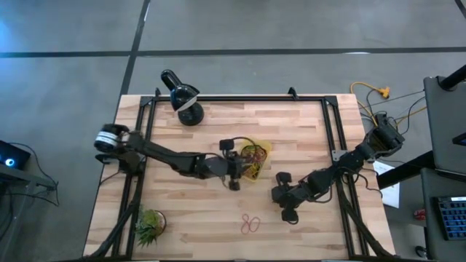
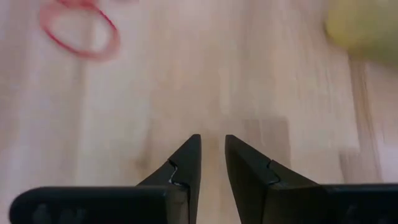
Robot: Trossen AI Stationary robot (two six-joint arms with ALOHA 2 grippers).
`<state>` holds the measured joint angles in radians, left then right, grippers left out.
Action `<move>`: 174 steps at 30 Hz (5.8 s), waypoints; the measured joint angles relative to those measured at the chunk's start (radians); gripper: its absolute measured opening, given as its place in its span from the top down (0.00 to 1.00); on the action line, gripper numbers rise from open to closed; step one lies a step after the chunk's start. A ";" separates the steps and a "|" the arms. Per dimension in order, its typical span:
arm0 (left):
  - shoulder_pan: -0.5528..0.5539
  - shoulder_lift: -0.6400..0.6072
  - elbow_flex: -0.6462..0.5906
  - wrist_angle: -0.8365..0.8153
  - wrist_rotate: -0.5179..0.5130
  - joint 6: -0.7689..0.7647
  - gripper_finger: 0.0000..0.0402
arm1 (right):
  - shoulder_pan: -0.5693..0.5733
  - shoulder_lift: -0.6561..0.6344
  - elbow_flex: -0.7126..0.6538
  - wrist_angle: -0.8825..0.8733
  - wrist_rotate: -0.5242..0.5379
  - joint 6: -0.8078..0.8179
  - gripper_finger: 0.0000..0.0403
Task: Pick and place rubber bands into bin
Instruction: Put the red rubber band into the yellow bin, then return to Home Position
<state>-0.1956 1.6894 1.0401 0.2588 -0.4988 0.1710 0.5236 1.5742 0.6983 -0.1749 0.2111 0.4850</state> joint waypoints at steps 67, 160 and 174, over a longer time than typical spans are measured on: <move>-0.317 -0.191 -0.214 -0.138 -0.008 -0.166 0.68 | -0.021 0.426 0.369 0.244 -0.130 -0.437 0.76; -0.253 -0.206 -0.212 0.040 -0.251 -0.081 0.68 | -0.517 -0.069 0.265 -0.010 -0.055 -0.679 0.71; -0.109 -0.362 -0.246 0.152 -0.119 0.183 0.68 | -0.519 -0.284 0.240 -0.024 -0.085 -0.748 0.77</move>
<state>-0.3045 1.3272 0.7936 0.4104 -0.6173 0.3543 0.0043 1.2897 0.9386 -0.1984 0.1259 -0.2633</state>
